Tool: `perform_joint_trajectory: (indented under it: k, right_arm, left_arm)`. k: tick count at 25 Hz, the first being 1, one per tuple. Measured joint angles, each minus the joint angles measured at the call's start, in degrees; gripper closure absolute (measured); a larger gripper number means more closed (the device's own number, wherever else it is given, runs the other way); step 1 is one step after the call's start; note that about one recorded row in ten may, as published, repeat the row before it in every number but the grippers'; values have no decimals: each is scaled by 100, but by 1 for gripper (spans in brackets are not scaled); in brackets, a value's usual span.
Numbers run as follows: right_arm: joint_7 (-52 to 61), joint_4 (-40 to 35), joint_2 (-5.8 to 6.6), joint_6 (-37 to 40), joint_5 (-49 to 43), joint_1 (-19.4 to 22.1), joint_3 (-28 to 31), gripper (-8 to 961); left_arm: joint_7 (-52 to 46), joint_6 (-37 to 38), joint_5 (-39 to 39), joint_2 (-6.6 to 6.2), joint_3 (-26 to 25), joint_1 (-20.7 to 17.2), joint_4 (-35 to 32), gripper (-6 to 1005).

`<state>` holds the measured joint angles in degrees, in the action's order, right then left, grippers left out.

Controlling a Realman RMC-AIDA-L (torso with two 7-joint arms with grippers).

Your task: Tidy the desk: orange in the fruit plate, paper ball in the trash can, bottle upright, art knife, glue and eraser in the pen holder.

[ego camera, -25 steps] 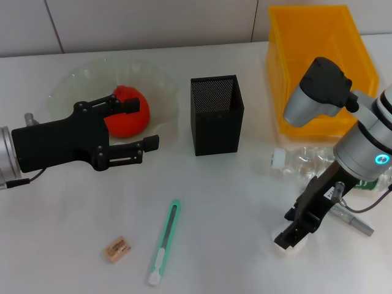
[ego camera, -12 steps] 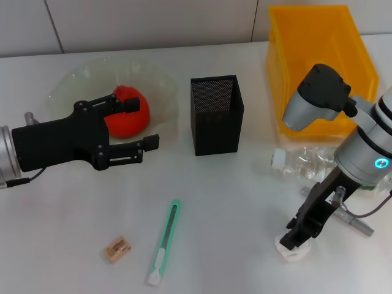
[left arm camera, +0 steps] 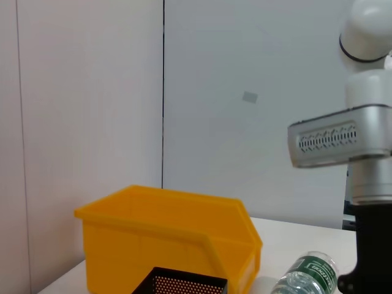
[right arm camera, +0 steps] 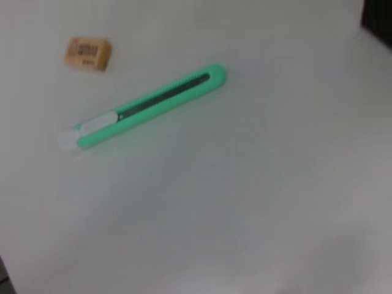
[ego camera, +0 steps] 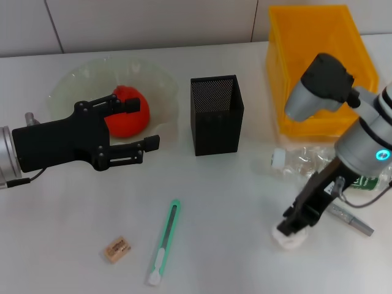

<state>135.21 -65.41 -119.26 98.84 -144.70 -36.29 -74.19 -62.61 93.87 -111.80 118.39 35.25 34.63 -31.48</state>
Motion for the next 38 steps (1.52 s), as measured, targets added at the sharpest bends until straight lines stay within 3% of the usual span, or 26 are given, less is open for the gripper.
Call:
perform_joint_trajectory:
  k: [13,18,23,30,38]
  right_arm:
    - [-26,-1643,0,2,138,266,680,670]
    - [-198,-2273,25,-114,117,331,1506,671]
    - [-378,-2597,42,-330,73,455,1969,672]
    - [-512,-2431,67,-962,-389,507,2137,674]
    - [-764,-1454,112,-1947,-870,257,2074,672]
  left_arm:
    - [20,-81,0,8,24,15,20,182]
    - [21,-103,0,10,44,38,20,182]
    - [21,-136,0,17,46,48,20,183]
    - [19,-156,0,18,52,52,24,183]
    - [13,-222,0,17,60,70,28,184]
